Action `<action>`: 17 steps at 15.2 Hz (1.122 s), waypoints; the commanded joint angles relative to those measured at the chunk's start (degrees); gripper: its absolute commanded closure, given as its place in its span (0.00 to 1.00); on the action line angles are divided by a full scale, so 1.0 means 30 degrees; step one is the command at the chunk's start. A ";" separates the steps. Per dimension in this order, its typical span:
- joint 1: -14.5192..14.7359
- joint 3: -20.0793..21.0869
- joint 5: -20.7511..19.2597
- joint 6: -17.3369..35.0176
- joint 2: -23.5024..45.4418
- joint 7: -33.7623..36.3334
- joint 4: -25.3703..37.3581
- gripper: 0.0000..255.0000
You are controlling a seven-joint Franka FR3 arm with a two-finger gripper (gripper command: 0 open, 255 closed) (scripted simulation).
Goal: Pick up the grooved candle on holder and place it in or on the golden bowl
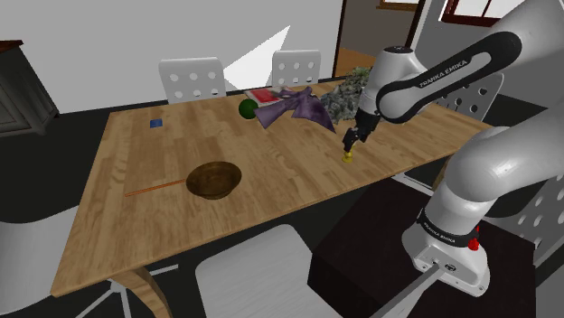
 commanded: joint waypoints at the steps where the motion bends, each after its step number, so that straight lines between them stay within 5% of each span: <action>1: -0.0009 -0.0005 -0.0020 0.0176 0.0142 0.0013 -0.0021 0.00; 6: -0.0008 -0.0004 -0.0019 0.0171 0.0140 0.0014 -0.0019 0.00; 7: -0.0008 -0.0004 -0.0019 0.0171 0.0140 0.0014 -0.0019 1.00; 17: 0.0026 0.0004 0.0041 -0.0239 -0.0158 -0.0026 0.0096 1.00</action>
